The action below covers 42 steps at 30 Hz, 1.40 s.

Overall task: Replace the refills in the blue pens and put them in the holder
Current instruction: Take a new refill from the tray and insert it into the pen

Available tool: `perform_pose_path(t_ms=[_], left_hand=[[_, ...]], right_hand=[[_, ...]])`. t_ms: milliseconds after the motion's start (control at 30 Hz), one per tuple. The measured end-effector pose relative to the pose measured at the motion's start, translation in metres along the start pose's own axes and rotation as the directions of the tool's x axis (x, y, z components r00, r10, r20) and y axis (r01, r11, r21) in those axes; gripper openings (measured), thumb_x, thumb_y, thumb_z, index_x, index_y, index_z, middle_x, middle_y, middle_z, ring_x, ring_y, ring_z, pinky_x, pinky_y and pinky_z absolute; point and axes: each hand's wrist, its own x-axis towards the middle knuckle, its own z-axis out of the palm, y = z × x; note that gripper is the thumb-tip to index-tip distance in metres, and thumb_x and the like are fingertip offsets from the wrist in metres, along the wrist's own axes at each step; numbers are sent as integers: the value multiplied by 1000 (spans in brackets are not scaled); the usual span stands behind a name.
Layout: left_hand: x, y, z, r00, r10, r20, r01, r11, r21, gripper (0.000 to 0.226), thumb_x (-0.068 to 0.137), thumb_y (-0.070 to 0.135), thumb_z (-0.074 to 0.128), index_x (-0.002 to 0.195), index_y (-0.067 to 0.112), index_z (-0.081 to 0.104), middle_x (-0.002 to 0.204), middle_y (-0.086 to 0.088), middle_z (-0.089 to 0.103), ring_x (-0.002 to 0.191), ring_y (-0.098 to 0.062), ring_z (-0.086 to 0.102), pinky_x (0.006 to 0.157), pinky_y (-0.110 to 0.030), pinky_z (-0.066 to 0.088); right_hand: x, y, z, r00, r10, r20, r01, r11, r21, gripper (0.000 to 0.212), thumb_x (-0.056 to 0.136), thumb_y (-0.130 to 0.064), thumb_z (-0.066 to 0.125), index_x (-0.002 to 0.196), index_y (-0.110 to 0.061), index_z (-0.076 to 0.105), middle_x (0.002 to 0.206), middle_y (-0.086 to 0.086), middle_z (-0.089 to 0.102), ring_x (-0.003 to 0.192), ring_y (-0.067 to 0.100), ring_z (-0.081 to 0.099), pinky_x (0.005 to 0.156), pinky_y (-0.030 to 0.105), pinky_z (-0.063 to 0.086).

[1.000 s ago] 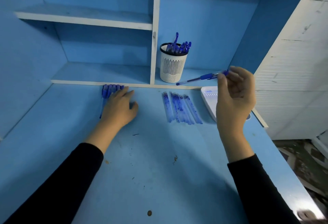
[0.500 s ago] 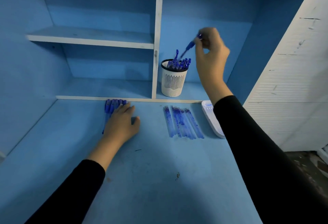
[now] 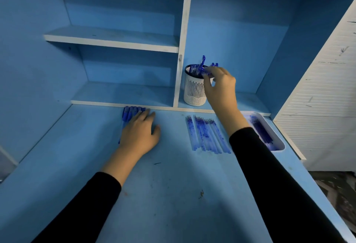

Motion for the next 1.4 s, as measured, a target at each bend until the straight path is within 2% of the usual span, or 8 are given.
perform_pose_path(t_ms=[133, 267, 433, 633, 833, 1200, 1300, 1400], left_hand=[[-5, -10, -13, 998, -6, -63, 0, 995, -98, 48, 100, 34, 46, 147, 22, 44, 157, 6, 35, 145, -14, 28, 110, -35, 34], [-11, -37, -22, 995, -41, -90, 27, 988, -155, 45, 102, 31, 45, 146, 24, 45, 156, 10, 34, 145, -9, 28, 111, -31, 31], [-15, -67, -23, 996, -92, -19, 87, 978, -191, 47, 102, 35, 44, 148, 26, 43, 159, 9, 30, 145, -11, 29, 114, -35, 29], [-14, -72, -18, 994, -4, 112, 18, 992, -123, 56, 103, 34, 42, 155, 20, 27, 164, 3, 12, 150, -16, 16, 121, -30, 12], [-18, -67, -21, 992, -1, 122, 6, 999, -41, 59, 104, 37, 39, 157, 20, 18, 165, 5, 4, 149, -17, 15, 118, -28, 10], [-20, -62, -26, 985, -39, 170, 49, 998, -50, 59, 104, 41, 34, 157, 24, 15, 165, 9, 0, 150, -17, 11, 120, -31, 10], [-19, -62, -28, 983, -42, 177, 56, 996, -74, 58, 105, 41, 34, 157, 25, 14, 165, 9, 1, 150, -15, 10, 120, -30, 8], [-19, -63, -27, 985, -40, 165, 62, 990, -127, 57, 104, 41, 34, 157, 27, 16, 164, 12, 2, 151, -11, 7, 119, -28, 9]], right_hand=[[-41, -24, 9, 980, 122, 155, -139, 985, 106, 17, 90, -7, 60, 103, -3, 70, 96, 10, 71, 79, 16, 61, 72, 11, 40], [-79, -46, 27, 849, 243, 470, -370, 907, 201, 21, 90, -11, 64, 110, -6, 68, 101, 6, 71, 90, 13, 66, 77, 4, 44], [-100, -64, 54, 728, 197, 656, -391, 906, 162, 29, 90, -13, 63, 118, -8, 66, 113, 7, 70, 98, 16, 65, 83, 8, 42], [-100, -72, 71, 720, 156, 676, -318, 940, 122, 26, 86, -12, 68, 111, -8, 71, 105, 7, 72, 95, 17, 66, 77, 6, 37], [-93, -70, 72, 663, 205, 720, -363, 929, 71, 28, 82, -3, 63, 106, -11, 74, 101, 4, 72, 86, 10, 60, 79, 13, 44], [-86, -71, 69, 630, 281, 724, -382, 924, -25, 22, 80, -3, 64, 98, -14, 73, 94, 3, 69, 81, 14, 61, 53, 3, 39], [-85, -68, 61, 611, 341, 715, -482, 876, -5, 24, 81, -3, 61, 96, -16, 73, 86, 1, 69, 62, 10, 56, 44, 6, 39], [-88, -63, 49, 559, 451, 696, -687, 721, 86, 22, 82, -4, 63, 93, -19, 74, 70, -4, 67, 49, 8, 50, 51, 18, 42]])
